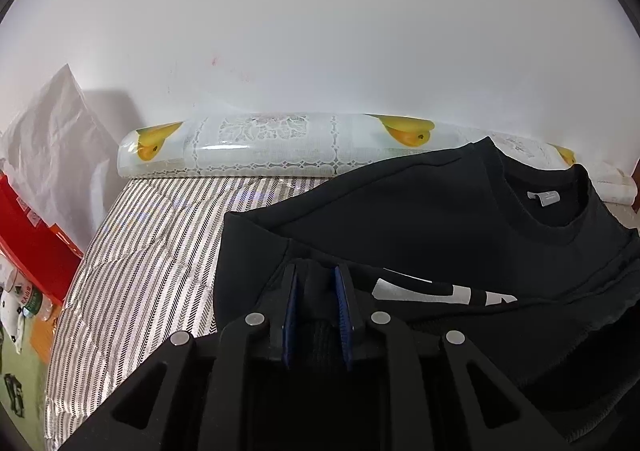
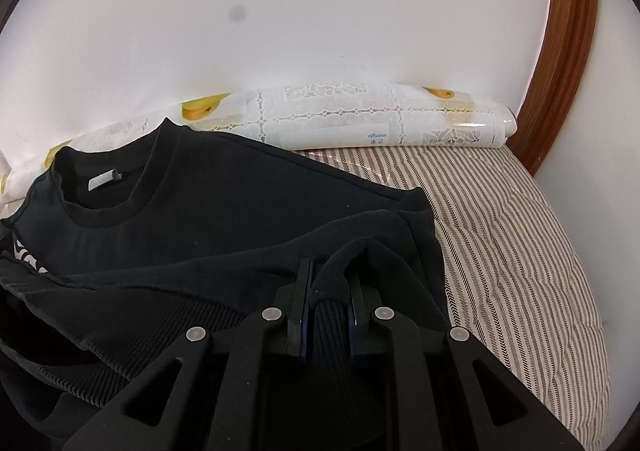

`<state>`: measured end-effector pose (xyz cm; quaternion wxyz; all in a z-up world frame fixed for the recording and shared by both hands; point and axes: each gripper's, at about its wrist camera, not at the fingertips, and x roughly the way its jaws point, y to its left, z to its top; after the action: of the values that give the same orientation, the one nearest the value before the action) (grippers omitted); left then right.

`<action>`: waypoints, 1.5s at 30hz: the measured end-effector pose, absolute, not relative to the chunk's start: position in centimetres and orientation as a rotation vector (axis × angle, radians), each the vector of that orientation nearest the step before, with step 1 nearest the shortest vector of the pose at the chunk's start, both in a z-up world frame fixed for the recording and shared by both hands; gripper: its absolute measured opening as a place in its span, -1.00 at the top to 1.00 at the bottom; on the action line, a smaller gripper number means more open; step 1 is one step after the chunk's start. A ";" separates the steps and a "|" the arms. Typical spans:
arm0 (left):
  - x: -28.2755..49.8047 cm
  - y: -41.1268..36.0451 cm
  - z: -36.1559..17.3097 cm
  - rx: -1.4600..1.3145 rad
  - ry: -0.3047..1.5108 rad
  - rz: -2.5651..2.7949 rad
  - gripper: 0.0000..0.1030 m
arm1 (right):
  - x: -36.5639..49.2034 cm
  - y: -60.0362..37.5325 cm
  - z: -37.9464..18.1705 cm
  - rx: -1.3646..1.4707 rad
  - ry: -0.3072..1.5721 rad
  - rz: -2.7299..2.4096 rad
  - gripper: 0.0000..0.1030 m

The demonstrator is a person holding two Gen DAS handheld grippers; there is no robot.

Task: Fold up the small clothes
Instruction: 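Lift the hem with both grippers and fold it toward the collar, then open both grippers and release the folded sweatshirt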

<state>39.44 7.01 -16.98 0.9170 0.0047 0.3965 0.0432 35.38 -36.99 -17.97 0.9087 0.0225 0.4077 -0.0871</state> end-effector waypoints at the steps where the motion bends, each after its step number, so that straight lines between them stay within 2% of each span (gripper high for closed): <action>1: 39.5 7.0 -17.0 0.012 0.816 0.089 0.65 | 35.3 -36.8 -17.9 0.042 0.842 -0.184 0.71; 25: 39.3 6.6 -16.9 0.043 0.808 0.100 0.48 | 35.3 -36.7 -18.1 0.035 0.852 -0.198 0.68; 27: 39.2 6.8 -16.8 0.036 0.806 0.111 0.29 | 35.4 -36.9 -18.1 0.041 0.853 -0.195 0.66; 29: 38.9 7.4 -16.5 -0.004 0.797 0.103 -0.28 | 35.4 -37.1 -18.1 0.053 0.853 -0.189 0.64; 31: 38.5 7.7 -16.2 -0.025 0.778 0.089 -0.38 | 35.3 -37.3 -18.0 0.071 0.850 -0.182 0.60; 34: 37.5 7.5 -15.6 -0.004 0.740 0.098 -0.39 | 35.0 -37.5 -17.8 0.095 0.835 -0.178 0.47; 36: 37.0 7.1 -15.2 0.012 0.749 0.084 -0.39 | 34.5 -37.7 -17.3 0.111 0.811 -0.174 0.14; 39: 34.5 7.5 -14.4 -0.002 0.737 0.080 -0.39 | 33.3 -38.0 -16.0 0.144 0.766 -0.190 -0.16; 42: 31.2 7.9 -13.2 0.005 0.719 0.074 -0.39 | 31.1 -38.0 -14.0 0.147 0.717 -0.203 -0.29; 45: 27.7 9.4 -12.2 -0.048 0.711 0.087 -0.42 | 28.1 -37.6 -12.4 0.125 0.705 -0.195 -0.31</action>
<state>27.69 9.36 -12.17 0.9362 -0.0233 0.3480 0.0424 28.15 -37.61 -12.44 0.9320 0.0611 0.3442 -0.0952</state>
